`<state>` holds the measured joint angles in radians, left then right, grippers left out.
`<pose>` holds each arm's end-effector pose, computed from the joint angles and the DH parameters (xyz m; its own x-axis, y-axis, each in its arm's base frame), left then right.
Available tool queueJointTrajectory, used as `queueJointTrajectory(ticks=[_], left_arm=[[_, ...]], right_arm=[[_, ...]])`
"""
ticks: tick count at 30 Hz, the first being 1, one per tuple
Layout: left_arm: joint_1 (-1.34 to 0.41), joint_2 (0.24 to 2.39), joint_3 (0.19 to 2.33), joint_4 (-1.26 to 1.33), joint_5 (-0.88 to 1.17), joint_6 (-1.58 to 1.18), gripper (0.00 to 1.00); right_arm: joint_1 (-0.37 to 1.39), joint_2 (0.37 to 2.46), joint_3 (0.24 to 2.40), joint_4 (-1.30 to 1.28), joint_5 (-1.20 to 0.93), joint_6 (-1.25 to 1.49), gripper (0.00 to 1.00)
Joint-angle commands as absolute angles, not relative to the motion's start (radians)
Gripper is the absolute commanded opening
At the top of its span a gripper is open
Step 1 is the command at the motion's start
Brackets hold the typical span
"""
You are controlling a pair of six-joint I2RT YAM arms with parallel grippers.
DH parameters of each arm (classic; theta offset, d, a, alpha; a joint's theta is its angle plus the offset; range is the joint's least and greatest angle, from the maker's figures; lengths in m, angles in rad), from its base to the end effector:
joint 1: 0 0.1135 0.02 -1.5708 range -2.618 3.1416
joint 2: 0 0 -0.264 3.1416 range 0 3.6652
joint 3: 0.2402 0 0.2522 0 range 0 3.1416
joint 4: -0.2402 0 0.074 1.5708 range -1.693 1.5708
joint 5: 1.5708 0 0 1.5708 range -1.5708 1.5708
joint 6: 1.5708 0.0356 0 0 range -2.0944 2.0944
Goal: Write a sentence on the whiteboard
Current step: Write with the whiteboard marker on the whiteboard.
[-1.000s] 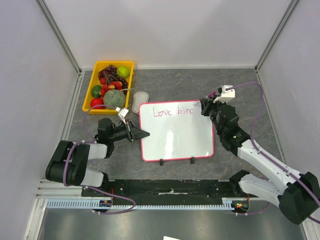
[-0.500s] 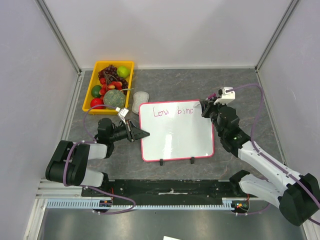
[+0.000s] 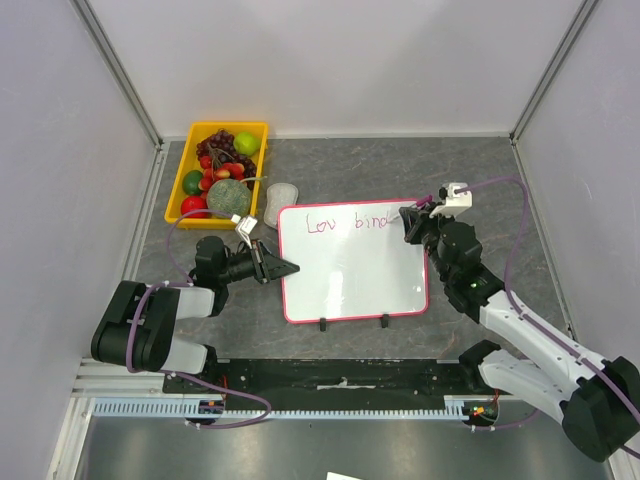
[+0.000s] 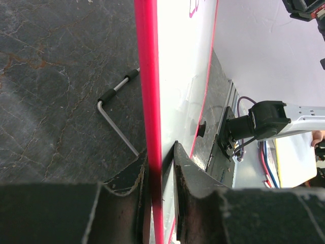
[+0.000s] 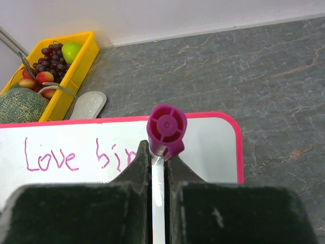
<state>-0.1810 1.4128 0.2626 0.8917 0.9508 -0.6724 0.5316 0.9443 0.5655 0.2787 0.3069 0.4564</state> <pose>0.2159 -0.0690 0.1509 -0.7440 -0.2318 -0.6268 0.5307 0.3650 -0.7649 0.1972 0.1035 0.2817 -0.1761 0.3838 -0.9065 -0.1632 0.8967 0.4114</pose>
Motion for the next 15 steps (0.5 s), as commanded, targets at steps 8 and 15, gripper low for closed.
queueJointTrajectory(ticks=[8, 15], left_arm=[[-0.183, 1.405, 0.261, 0.893, 0.919, -0.614, 0.02], [-0.183, 1.405, 0.261, 0.893, 0.919, -0.615, 0.02]], right_arm=[[0.526, 0.9, 0.532, 0.226, 0.322, 0.459, 0.0], [0.525, 0.888, 0.561, 0.221, 0.325, 0.462, 0.0]])
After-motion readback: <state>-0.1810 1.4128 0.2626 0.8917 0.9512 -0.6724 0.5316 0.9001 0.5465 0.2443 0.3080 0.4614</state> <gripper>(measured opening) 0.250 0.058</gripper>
